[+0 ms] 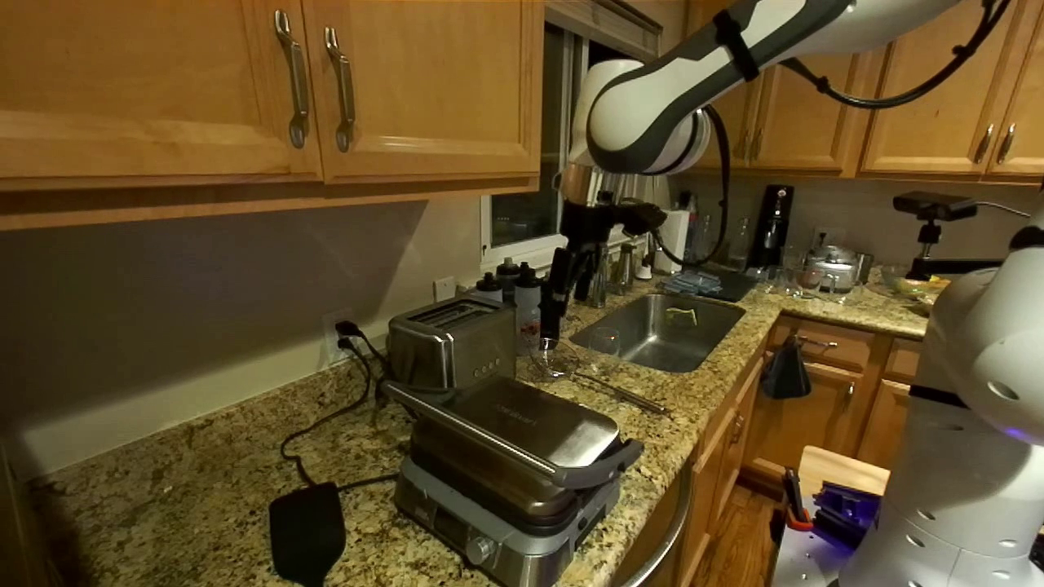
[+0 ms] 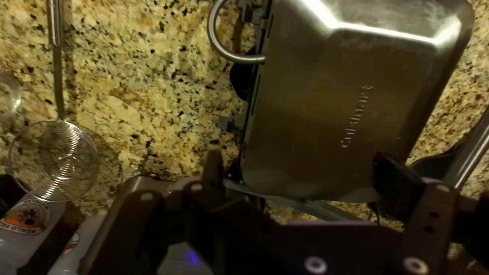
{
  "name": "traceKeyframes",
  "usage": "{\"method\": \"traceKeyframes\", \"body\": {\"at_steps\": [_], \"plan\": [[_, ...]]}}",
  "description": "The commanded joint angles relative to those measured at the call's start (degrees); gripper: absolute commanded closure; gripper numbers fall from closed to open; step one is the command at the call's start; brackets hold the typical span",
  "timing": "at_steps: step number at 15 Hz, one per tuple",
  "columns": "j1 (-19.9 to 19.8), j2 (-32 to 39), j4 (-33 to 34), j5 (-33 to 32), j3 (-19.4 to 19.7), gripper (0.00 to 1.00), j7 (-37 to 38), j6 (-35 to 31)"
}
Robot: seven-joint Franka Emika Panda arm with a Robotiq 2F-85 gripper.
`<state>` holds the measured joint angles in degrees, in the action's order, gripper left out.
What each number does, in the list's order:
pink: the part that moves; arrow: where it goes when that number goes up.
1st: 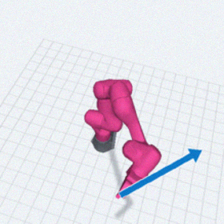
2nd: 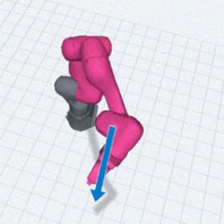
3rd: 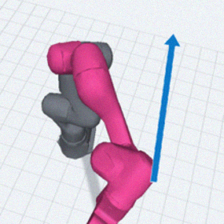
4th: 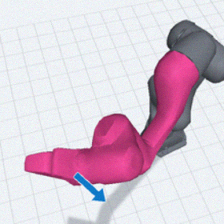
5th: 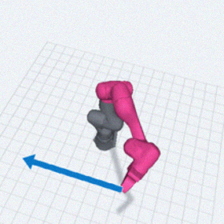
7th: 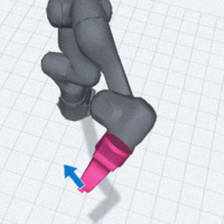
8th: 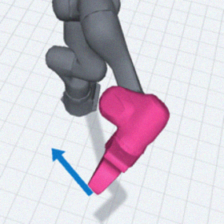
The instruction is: Open the sandwich maker
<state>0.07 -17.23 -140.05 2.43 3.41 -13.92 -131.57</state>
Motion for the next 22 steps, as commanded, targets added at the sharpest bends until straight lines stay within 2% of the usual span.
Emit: {"method": "traceKeyframes", "body": {"at_steps": [1,2,8,9,15,19,22], "plan": [[2.52,2.45,3.14,0.48,-2.44,0.00,0.79,3.78],[1.58,1.25,1.45,-0.07,-1.78,0.00,0.57,1.42],[2.40,2.75,2.55,-0.03,-2.68,0.00,0.57,2.25],[2.88,2.51,2.17,1.61,-2.75,0.00,0.93,1.90],[4.80,3.81,2.14,1.34,-8.87,0.00,15.25,-2.20],[6.86,8.43,3.83,0.67,-13.34,0.00,23.29,-4.75],[7.72,12.24,4.94,-0.02,-15.01,0.00,27.47,-6.98]]}}
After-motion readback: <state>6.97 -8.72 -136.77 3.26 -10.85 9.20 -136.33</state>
